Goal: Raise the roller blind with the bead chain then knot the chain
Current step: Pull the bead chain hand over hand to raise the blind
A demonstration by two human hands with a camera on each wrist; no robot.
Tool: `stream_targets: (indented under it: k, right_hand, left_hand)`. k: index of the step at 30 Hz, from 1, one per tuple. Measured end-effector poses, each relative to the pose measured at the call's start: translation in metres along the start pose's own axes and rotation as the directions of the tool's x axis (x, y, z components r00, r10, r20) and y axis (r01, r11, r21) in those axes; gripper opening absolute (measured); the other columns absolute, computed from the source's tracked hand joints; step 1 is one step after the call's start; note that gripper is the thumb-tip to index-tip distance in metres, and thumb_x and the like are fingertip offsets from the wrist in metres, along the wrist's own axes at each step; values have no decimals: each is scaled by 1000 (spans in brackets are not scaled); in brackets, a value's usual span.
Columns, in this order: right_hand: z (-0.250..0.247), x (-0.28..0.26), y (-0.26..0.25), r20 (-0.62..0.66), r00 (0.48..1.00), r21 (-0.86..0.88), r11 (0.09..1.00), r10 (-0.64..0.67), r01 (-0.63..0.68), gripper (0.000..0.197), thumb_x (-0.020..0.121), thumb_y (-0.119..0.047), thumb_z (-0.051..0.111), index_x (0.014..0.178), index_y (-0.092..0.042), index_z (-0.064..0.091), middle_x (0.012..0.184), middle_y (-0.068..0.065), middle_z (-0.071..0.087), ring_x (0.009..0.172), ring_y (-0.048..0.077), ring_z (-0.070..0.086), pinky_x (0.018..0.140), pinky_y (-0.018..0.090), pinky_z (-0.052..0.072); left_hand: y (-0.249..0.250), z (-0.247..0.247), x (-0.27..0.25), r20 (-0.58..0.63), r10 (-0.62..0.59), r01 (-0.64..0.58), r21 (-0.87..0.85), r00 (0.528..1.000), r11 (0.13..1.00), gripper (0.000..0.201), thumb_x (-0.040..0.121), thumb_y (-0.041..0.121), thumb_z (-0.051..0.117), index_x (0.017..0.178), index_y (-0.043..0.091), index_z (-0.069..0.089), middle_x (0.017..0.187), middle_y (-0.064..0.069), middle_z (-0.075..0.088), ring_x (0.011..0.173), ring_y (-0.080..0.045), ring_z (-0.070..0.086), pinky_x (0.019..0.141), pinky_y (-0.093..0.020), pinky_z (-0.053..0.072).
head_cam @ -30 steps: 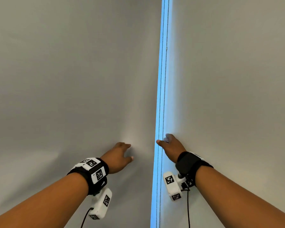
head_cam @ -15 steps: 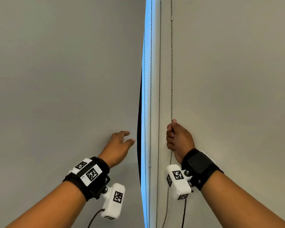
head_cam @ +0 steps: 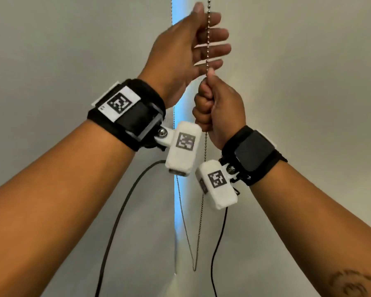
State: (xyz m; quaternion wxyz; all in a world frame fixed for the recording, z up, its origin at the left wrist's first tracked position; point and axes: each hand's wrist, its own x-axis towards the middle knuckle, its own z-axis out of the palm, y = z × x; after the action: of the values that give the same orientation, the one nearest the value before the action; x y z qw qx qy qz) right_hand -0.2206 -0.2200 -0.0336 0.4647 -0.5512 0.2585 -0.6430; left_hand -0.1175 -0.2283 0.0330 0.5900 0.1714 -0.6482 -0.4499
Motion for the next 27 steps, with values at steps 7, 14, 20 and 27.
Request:
stream_targets:
  k: [7, 14, 20, 27]
  right_hand:
    - [-13, -10, 2, 64, 998, -45, 999, -18, 21, 44, 97, -41, 43, 56, -24, 35, 54, -3, 24, 61, 26, 11, 61, 45, 10]
    - [-40, -22, 8, 245, 964, -209, 977, 100, -48, 41, 92, -44, 44, 58, -22, 39, 56, 0, 26, 61, 28, 13, 62, 45, 12]
    - [-61, -4, -33, 266, 963, -140, 990, 49, -11, 37, 90, -31, 44, 105, -4, 66, 93, 13, 65, 83, 25, 59, 82, 44, 49]
    - [-27, -4, -103, 355, 934, 279, 958, -32, -73, 42, 105, -41, 37, 110, -5, 60, 79, 4, 56, 63, 14, 50, 57, 26, 45]
  left_hand:
    - [17, 33, 5, -81, -13, 8, -67, 997, 998, 33, 106, 32, 40, 78, 15, 50, 61, 5, 34, 52, -10, 20, 44, -24, 20]
    - [5, 52, -17, -230, -53, 43, -49, 972, 998, 41, 104, 31, 38, 64, 23, 29, 56, 7, 18, 49, -12, 9, 44, -23, 9]
    - [-20, 59, -54, -283, -103, 82, -85, 954, 993, 43, 103, 30, 35, 62, 23, 27, 57, 3, 12, 45, -12, 6, 44, -23, 5]
    - [-49, 82, -81, -369, -93, 66, -84, 925, 994, 31, 93, 36, 50, 66, 21, 48, 64, -4, 34, 65, -21, 20, 64, -36, 9]
